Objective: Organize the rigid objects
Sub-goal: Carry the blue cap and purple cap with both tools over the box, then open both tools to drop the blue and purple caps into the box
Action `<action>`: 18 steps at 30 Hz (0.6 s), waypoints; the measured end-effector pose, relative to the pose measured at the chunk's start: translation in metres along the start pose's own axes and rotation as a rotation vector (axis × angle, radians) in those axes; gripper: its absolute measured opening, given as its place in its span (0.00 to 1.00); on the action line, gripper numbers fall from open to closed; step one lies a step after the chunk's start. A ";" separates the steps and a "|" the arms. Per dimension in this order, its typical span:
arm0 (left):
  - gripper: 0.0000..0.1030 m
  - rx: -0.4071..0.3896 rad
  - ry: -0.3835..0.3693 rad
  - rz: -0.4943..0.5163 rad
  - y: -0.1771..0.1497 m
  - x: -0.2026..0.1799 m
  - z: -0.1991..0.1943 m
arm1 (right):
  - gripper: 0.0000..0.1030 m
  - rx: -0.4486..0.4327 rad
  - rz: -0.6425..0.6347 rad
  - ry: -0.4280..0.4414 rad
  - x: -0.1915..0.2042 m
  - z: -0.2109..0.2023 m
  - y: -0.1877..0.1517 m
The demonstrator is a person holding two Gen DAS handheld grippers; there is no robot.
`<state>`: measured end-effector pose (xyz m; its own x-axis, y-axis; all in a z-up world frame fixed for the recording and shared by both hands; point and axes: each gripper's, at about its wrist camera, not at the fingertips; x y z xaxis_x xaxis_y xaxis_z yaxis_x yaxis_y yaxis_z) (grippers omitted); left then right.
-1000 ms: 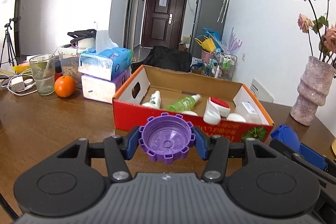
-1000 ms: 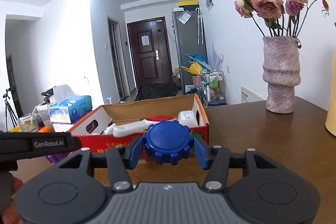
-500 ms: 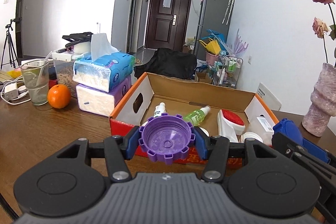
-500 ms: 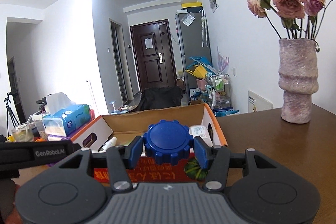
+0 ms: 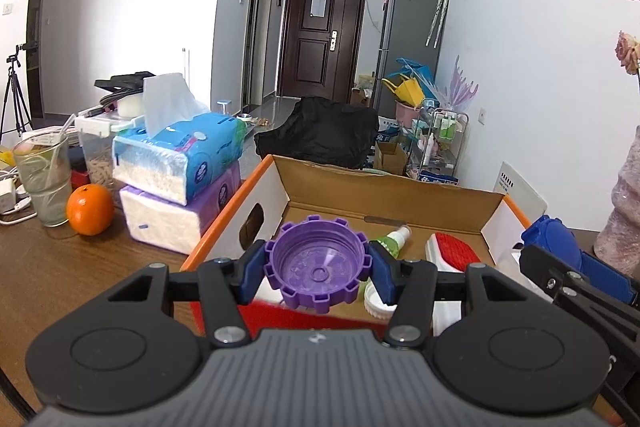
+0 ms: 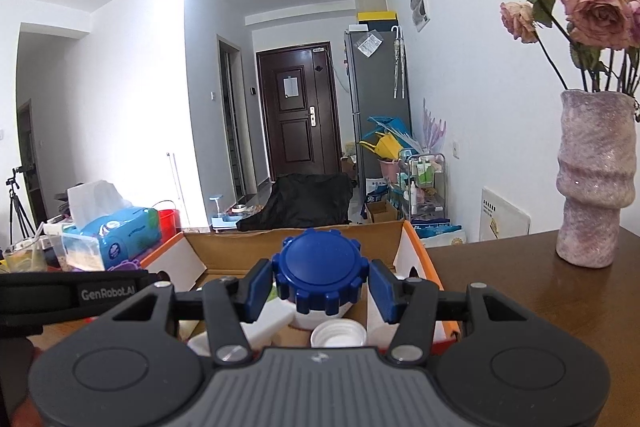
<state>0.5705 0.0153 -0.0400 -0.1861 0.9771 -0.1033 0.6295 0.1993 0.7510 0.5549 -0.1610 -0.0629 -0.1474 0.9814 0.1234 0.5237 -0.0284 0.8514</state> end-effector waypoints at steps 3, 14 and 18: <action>0.54 -0.002 0.002 0.005 0.006 -0.002 0.007 | 0.50 0.000 -0.004 -0.003 -0.001 0.009 0.005; 0.54 -0.011 0.021 0.038 0.024 -0.011 0.037 | 0.50 0.015 -0.018 0.002 -0.004 0.040 0.019; 0.54 -0.016 0.041 0.049 0.029 -0.016 0.047 | 0.50 0.019 -0.035 0.004 0.001 0.048 0.021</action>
<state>0.6275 0.0094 -0.0470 -0.1863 0.9817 -0.0394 0.6267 0.1497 0.7647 0.6061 -0.1517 -0.0693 -0.1695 0.9809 0.0956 0.5342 0.0100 0.8453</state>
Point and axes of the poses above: each gripper's, at about its wrist camera, not at the fingertips, and z roughly the way its jaws point, x to its left, y to its top, and after that the axes turned 14 degrees about x, right-handed
